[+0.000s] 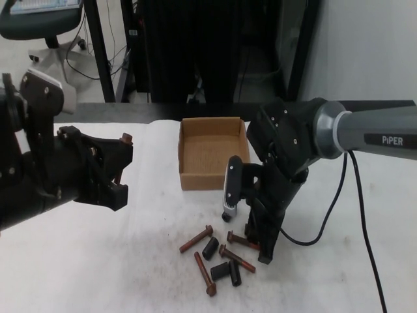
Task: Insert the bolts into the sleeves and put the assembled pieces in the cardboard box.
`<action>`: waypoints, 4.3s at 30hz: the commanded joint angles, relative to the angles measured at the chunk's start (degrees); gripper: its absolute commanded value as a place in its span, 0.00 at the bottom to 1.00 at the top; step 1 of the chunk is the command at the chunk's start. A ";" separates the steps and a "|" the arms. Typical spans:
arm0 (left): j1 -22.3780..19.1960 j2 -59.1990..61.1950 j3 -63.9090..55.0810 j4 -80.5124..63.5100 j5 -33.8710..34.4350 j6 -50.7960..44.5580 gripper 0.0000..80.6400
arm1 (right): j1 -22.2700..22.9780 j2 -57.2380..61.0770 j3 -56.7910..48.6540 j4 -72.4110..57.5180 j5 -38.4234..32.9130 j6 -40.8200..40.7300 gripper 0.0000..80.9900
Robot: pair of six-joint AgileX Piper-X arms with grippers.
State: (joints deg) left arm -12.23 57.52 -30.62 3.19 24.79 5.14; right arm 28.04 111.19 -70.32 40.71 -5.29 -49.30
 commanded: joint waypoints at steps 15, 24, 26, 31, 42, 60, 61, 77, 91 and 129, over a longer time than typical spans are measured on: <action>0.17 -8.35 -0.19 -10.54 8.59 -8.53 0.00 | -6.23 -20.96 -0.30 -10.22 -17.04 34.01 0.00; -0.44 -3.67 -0.19 -40.56 13.84 -36.90 0.00 | -9.73 -29.04 2.72 -20.14 -60.31 46.94 0.00; -0.76 -0.17 -0.19 -47.07 13.84 -43.31 0.00 | -9.24 -29.26 4.34 -20.39 -62.96 46.94 0.00; -1.91 10.85 -0.19 -65.14 13.84 -57.74 0.00 | -7.67 -29.26 10.52 -23.18 -68.05 46.70 0.00; -3.79 28.02 -0.35 -92.19 27.89 -72.29 0.00 | 1.74 -29.26 22.47 -59.91 -59.87 62.25 0.00; -3.79 28.20 -3.69 -92.19 30.05 -46.66 0.00 | 8.03 -27.94 33.79 -81.48 -42.89 68.13 0.00; -3.79 28.20 -4.55 -92.19 30.07 -46.66 0.00 | 8.99 -27.94 34.66 -82.04 -40.49 67.20 0.00; -3.79 28.06 -7.15 -92.19 31.09 -50.58 0.00 | 13.57 -25.42 36.84 -93.64 -10.67 52.04 0.00; -4.11 28.06 -7.15 -91.71 31.31 -49.67 0.00 | 14.45 -25.42 36.73 -95.61 -11.12 49.71 0.00; -6.62 28.21 -6.52 -88.08 34.82 -44.99 0.00 | 14.71 -25.55 36.04 -102.58 -11.46 54.88 0.00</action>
State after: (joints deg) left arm -18.74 85.91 -37.00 -85.29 58.74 -40.75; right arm 42.70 85.78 -33.44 -60.80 -16.46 5.21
